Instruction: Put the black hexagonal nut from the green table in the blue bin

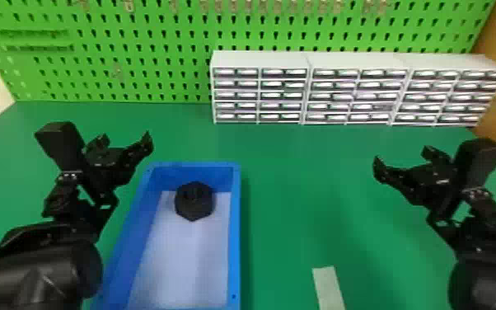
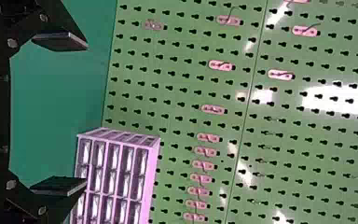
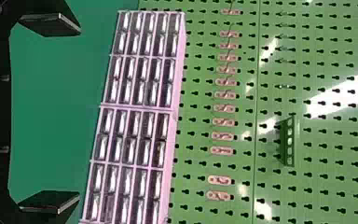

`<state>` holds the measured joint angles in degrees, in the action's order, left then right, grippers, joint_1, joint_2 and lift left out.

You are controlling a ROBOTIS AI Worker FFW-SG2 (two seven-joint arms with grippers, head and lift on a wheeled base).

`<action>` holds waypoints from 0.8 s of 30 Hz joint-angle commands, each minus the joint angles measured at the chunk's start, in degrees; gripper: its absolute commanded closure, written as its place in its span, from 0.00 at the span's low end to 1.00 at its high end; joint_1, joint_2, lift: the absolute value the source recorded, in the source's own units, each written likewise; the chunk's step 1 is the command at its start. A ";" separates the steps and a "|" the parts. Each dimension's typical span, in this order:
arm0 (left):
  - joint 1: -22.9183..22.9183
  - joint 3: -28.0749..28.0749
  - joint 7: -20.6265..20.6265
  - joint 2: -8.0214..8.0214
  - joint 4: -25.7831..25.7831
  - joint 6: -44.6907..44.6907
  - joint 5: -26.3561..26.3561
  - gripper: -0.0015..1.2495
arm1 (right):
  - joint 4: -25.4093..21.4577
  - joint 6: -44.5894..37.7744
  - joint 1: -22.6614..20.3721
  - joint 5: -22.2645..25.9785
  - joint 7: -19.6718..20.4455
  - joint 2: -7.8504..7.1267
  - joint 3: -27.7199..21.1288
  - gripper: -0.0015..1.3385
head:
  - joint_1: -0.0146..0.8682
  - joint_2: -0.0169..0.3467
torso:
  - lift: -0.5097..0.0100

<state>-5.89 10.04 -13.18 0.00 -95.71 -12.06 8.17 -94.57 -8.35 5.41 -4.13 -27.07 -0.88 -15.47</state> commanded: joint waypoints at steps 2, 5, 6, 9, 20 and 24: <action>0.00 -0.02 0.00 0.15 0.00 0.02 0.00 0.20 | 0.00 0.00 0.04 0.00 0.00 0.00 -0.09 0.05 | 0.79 0.19 | 0.79; -0.09 0.07 0.00 0.15 0.00 0.02 0.00 0.20 | 0.00 0.00 0.04 0.00 0.00 0.00 -0.09 0.05 | 0.79 0.19 | 0.79; -0.09 0.07 0.00 0.15 0.00 0.02 0.00 0.20 | 0.00 0.00 0.04 0.00 0.00 0.00 -0.09 0.05 | 0.79 0.19 | 0.79; -0.09 0.07 0.00 0.15 0.00 0.02 0.00 0.20 | 0.00 0.00 0.04 0.00 0.08 0.00 -0.09 0.05 | 0.79 0.19 | 0.79; 0.00 0.07 0.00 0.15 0.00 0.02 0.00 0.20 | 0.00 0.00 0.04 0.00 0.08 0.00 0.09 0.05 | 0.79 0.19 | 0.79; 0.00 0.07 0.00 0.15 0.00 0.02 0.00 0.20 | 0.00 -0.18 0.04 -0.09 0.00 0.00 0.09 0.05 | 0.79 0.19 | 0.79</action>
<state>-5.93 10.10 -13.18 0.00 -95.71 -12.05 8.17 -94.57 -8.35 5.45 -4.13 -27.02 -0.88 -15.38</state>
